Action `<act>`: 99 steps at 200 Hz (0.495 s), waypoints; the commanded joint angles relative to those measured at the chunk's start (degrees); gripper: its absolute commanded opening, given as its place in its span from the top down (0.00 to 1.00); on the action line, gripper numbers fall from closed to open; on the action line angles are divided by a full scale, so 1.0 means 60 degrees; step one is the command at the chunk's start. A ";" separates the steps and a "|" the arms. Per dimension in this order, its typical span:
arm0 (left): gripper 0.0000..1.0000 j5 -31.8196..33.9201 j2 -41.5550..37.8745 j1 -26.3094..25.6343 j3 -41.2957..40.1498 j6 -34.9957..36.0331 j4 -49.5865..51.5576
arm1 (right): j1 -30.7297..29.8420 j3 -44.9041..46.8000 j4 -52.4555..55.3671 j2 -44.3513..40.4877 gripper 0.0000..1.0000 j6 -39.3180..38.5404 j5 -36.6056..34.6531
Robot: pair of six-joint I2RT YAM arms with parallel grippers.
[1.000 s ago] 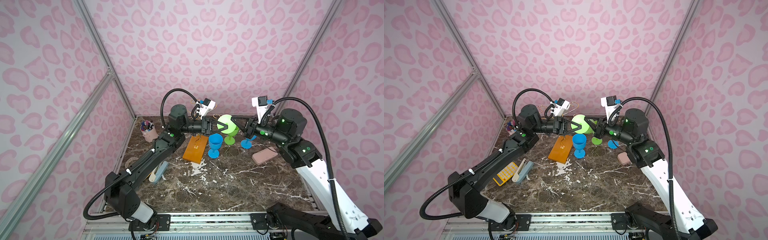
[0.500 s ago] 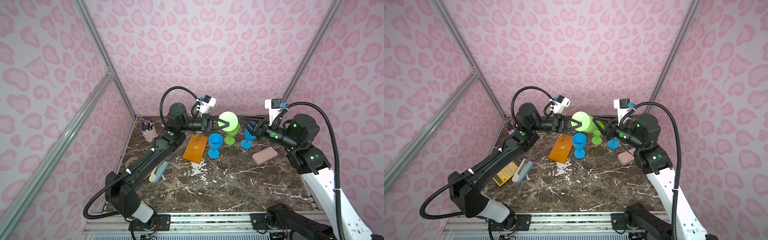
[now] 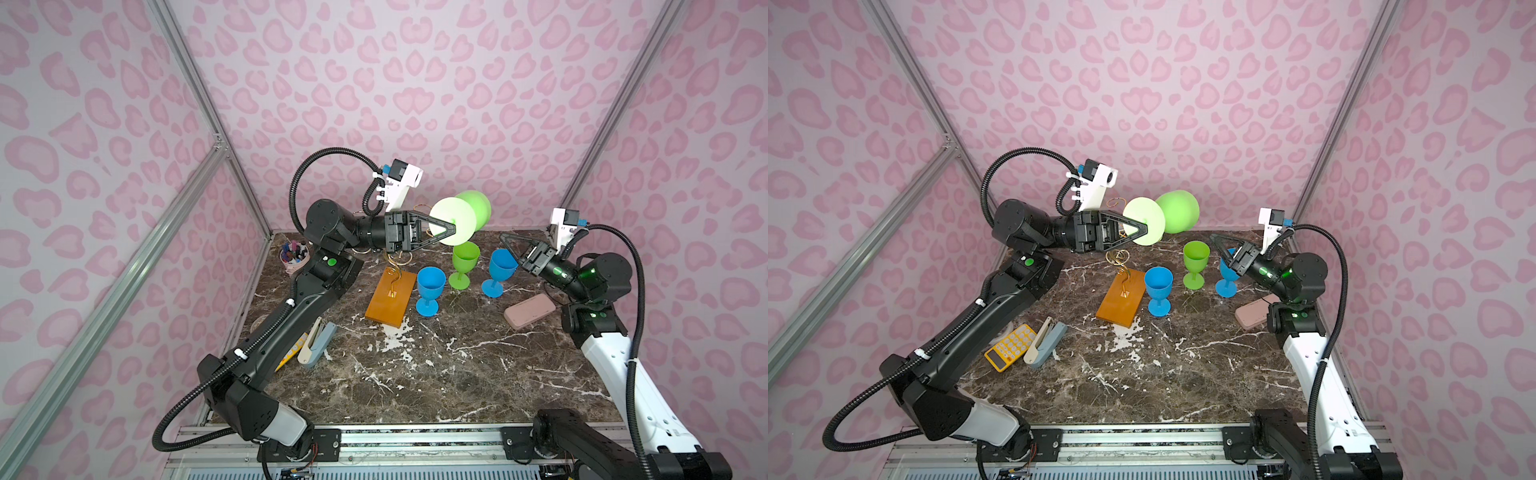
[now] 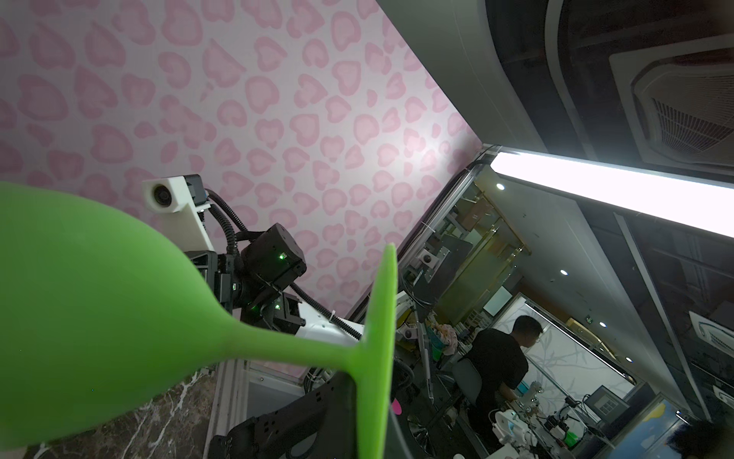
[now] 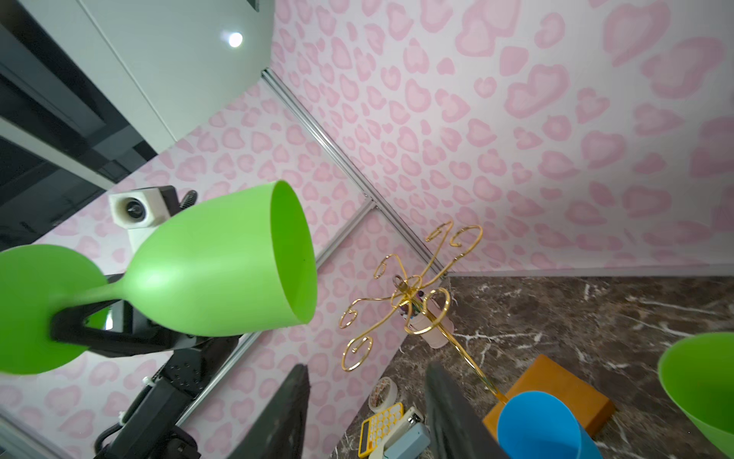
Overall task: Take the wine glass off the wine glass rack
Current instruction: Pick up the wine glass from the wine glass rack.
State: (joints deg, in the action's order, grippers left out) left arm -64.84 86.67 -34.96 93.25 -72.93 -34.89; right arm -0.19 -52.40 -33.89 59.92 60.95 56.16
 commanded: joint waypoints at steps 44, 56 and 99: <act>0.96 -0.0320 0.0386 0.0170 0.0787 -0.0861 -0.1122 | 0.0075 0.0301 -0.7425 0.1359 0.45 0.3363 0.0261; 0.96 -0.0315 0.0513 0.0209 0.0946 -0.1064 -0.1276 | 0.0079 0.0231 -0.8642 0.1926 0.45 0.3992 0.0145; 0.96 -0.0322 0.1015 0.0384 0.1387 -0.1738 -0.1914 | -0.0038 -0.0080 -0.9214 0.3026 0.46 0.3726 0.0165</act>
State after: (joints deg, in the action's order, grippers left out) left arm -66.19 91.46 -33.30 100.01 -80.25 -41.25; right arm 0.10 -51.96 -81.71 76.95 83.37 57.19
